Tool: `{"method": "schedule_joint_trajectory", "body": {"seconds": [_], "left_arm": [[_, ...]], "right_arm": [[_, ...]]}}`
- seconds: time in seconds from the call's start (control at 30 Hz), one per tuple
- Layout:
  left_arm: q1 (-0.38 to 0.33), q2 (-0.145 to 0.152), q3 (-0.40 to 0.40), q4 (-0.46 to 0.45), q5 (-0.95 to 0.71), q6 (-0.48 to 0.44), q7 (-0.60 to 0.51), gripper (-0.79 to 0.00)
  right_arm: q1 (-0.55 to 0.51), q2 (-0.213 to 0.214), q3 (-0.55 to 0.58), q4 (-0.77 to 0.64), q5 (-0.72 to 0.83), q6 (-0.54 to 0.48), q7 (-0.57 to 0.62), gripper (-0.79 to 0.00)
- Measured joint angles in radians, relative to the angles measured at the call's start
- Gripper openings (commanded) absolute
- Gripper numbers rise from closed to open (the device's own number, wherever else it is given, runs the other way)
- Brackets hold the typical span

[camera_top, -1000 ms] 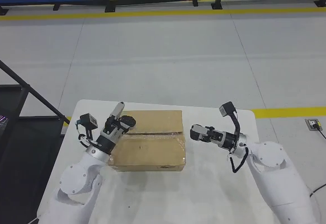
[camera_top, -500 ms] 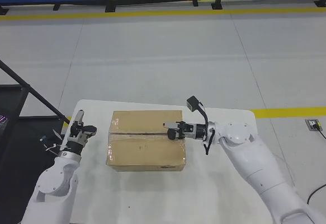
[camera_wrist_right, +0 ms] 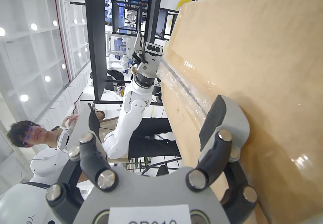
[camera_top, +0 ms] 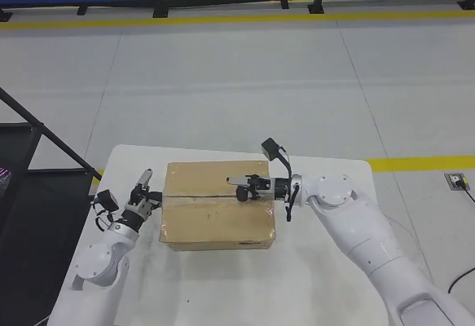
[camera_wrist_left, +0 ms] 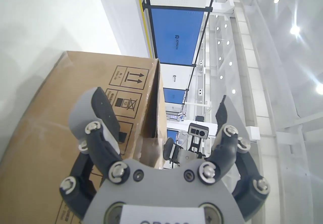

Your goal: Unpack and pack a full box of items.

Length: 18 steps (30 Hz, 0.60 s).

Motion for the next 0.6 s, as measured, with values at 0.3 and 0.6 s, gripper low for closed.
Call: {"method": "schedule_joint_trajectory", "body": {"seconds": [0.3, 0.6], "left_arm": [[0.029, -0.002, 0.013, -0.038, -0.015, 0.003, -0.01, 0.0], [0.05, -0.005, 0.024, -0.067, -0.016, 0.001, -0.007, 0.0]], "right_arm": [[0.034, -0.046, -0.055, 0.039, 0.015, 0.026, 0.013, 0.0], [0.082, -0.118, -0.134, 0.09, 0.025, 0.032, 0.01, 0.0]]}}
